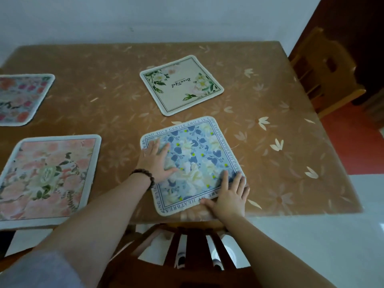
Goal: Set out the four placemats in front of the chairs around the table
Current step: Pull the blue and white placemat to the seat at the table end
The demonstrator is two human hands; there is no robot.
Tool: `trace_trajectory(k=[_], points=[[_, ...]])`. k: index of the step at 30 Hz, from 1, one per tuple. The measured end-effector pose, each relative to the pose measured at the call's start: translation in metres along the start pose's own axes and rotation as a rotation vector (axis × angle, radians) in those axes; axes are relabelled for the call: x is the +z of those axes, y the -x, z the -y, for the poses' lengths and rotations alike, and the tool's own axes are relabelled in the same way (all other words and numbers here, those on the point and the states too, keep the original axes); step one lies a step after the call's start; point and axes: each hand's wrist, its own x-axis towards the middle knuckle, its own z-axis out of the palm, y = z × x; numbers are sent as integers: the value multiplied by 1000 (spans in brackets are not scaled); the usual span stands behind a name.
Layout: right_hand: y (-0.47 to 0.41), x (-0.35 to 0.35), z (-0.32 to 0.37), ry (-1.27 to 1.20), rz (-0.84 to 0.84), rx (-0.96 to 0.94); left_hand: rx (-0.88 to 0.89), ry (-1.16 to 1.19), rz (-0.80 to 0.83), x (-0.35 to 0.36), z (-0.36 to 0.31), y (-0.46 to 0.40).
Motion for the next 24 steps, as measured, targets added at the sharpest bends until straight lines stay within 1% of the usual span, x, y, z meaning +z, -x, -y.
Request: trace_trajectory(k=[3,5,10,15,21,24], points=[[1,4,2,-56,-5,132,-34,-6,33,-5,13,-27],[0,5,1,-77,-7,158,-66,5,51,-6,17,-42],[-9,6,-5,-104,-25,84,-92,34,45,-2,28,-67],[-26,-2,-18,-113,-18,19,-108,20,-65,0,35,-73],[-56,-31,-43,-75,81,-94,-140,35,-62,9,35,-39],[-72,-45,-50,-56,127,-118,-169,61,-39,15,35,-16]])
